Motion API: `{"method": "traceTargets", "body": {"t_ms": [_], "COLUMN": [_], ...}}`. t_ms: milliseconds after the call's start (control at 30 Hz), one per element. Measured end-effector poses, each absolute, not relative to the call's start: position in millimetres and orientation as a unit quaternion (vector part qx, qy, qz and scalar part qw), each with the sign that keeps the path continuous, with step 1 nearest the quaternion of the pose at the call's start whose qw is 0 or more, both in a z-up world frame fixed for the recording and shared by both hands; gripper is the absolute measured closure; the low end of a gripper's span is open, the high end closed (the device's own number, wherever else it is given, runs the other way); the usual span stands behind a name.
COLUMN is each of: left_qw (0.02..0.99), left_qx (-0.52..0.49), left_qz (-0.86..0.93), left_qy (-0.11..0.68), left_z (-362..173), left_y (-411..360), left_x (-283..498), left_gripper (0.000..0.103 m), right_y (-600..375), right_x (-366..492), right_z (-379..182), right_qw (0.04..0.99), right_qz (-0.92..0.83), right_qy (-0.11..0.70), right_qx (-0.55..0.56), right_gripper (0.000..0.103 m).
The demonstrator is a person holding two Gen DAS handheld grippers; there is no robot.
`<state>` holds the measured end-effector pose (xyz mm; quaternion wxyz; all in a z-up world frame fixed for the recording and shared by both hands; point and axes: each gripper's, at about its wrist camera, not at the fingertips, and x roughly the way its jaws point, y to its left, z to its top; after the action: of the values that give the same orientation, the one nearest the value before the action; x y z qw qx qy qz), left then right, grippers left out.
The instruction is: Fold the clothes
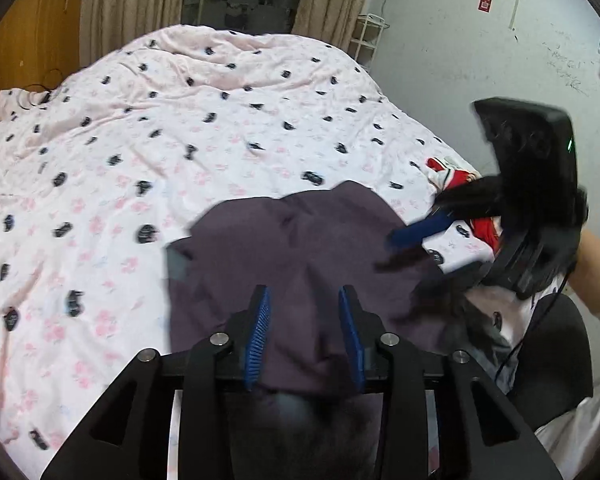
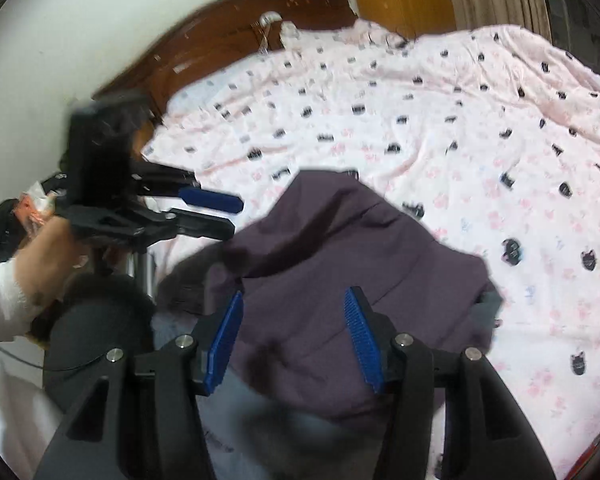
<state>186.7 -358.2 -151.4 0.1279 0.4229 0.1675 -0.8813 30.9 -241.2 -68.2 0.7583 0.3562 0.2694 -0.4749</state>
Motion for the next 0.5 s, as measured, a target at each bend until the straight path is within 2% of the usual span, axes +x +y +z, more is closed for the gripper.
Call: {"method": "traceTargets", "body": {"t_ms": [167,300,500], "left_qw": [0.125,0.127,0.132], "left_qx": [0.446,0.462,0.431], "left_qz": [-0.872,-0.865,-0.879], "left_qy": [0.159,0.147,0.157], "left_z": [-168.9,-184.0,-168.8], "left_y": [-345.0,-334.7,-334.9], "left_x": [162.2,148.2,157.9], "left_gripper": [0.071,0.07,0.07], "right_y": [-244.7,-234.1,-229.1], "right_x": [53.1,66.8,57.8], "right_z": [-107.8,-133.1,-131.5], "right_qw": [0.737,0.718,0.726], "right_qz": [-0.448,-0.451,-0.453], "right_qy": [0.337,0.401,0.377], "right_qx": [0.377,0.346,0.355], "right_gripper": [0.049,0.048,0.048]}}
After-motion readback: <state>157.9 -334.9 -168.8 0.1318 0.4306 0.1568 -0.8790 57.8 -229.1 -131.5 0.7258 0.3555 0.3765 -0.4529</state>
